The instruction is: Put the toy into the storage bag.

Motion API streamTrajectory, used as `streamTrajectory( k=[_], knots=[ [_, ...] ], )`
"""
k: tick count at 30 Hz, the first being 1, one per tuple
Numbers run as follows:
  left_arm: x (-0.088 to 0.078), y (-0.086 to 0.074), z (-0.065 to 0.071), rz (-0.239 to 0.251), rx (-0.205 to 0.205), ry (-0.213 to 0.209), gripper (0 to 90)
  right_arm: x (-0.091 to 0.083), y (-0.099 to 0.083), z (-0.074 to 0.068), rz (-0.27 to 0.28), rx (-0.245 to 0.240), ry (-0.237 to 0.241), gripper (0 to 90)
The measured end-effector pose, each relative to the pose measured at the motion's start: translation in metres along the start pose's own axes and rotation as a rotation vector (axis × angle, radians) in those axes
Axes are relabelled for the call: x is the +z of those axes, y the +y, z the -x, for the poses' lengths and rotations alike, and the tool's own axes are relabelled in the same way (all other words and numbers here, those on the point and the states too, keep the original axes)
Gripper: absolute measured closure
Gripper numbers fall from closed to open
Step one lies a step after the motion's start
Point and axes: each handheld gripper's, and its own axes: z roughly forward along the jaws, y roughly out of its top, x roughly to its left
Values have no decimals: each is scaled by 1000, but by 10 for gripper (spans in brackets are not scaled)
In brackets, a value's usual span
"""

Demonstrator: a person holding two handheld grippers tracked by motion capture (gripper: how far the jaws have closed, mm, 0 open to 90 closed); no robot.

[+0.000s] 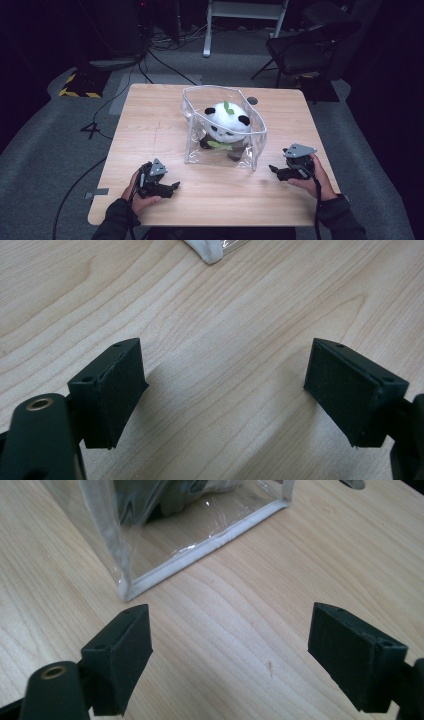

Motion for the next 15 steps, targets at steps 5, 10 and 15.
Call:
streamTrajectory(
  k=[5,10,15],
  knots=[
    [0,0,0,-1,4,4,166,1,-9,-2,-13,9,6,180],
    [0,0,0,-2,5,4,166,-1,-19,-2,-14,28,20,178],
    [0,0,0,-2,4,4,166,-3,-32,-1,-18,52,30,178]
  ],
)
